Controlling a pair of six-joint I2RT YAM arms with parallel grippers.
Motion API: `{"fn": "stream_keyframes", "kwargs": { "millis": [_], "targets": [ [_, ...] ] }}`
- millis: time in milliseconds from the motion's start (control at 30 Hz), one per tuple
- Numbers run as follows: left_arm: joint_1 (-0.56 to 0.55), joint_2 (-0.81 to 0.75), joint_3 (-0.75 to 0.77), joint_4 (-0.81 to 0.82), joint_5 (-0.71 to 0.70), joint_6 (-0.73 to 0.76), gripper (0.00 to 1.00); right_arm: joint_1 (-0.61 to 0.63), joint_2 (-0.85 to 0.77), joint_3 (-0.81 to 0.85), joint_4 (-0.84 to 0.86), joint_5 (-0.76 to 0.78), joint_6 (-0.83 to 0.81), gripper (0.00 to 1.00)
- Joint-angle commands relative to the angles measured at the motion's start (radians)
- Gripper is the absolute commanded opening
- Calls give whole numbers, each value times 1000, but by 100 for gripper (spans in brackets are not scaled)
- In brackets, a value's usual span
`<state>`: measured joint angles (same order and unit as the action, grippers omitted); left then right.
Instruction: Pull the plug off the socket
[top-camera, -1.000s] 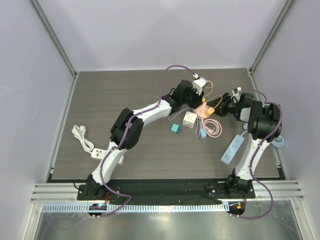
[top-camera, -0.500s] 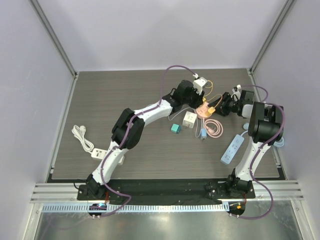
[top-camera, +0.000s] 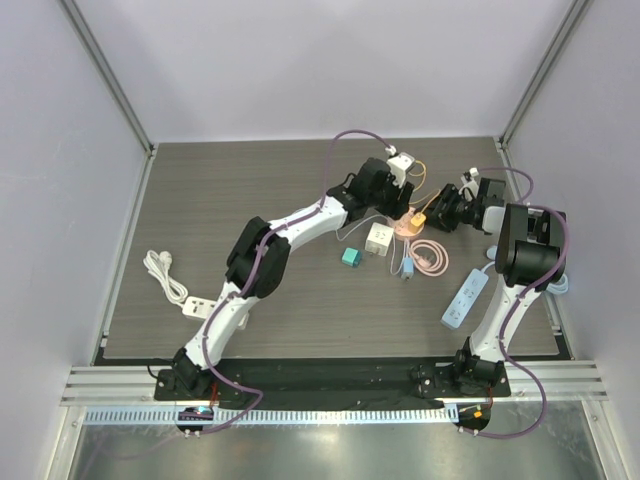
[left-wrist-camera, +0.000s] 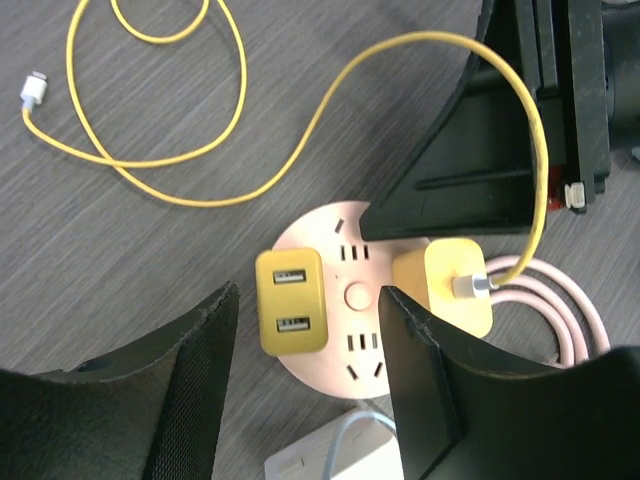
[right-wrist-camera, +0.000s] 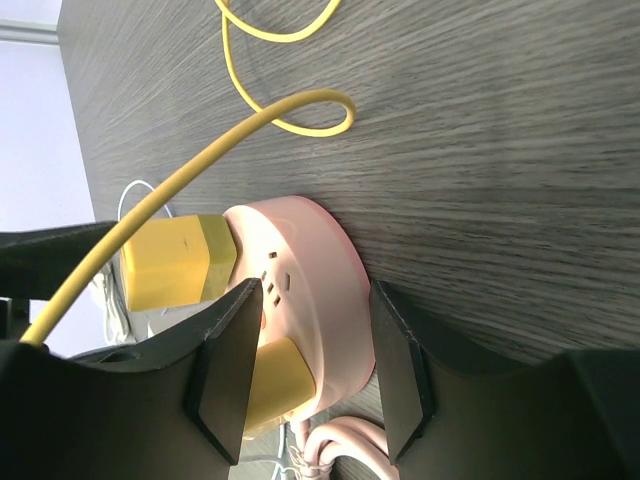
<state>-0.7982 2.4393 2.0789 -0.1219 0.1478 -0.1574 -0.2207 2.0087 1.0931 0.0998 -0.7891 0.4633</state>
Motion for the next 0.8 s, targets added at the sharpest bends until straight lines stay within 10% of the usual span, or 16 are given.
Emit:
{"fn": "stream_keyframes", "kwargs": {
  "millis": [0,400,767],
  "targets": [
    [-1,33,72,-27,-25,-14,59,11,-22,21,-51,33,-38,54],
    [-1,61,121,-114,-48,-1,52,21,-21,33,-83,60,-58,53],
    [-42,92,201,-93,-68,24,0,38,-16,70,-201,155,-127,53]
  ]
}}
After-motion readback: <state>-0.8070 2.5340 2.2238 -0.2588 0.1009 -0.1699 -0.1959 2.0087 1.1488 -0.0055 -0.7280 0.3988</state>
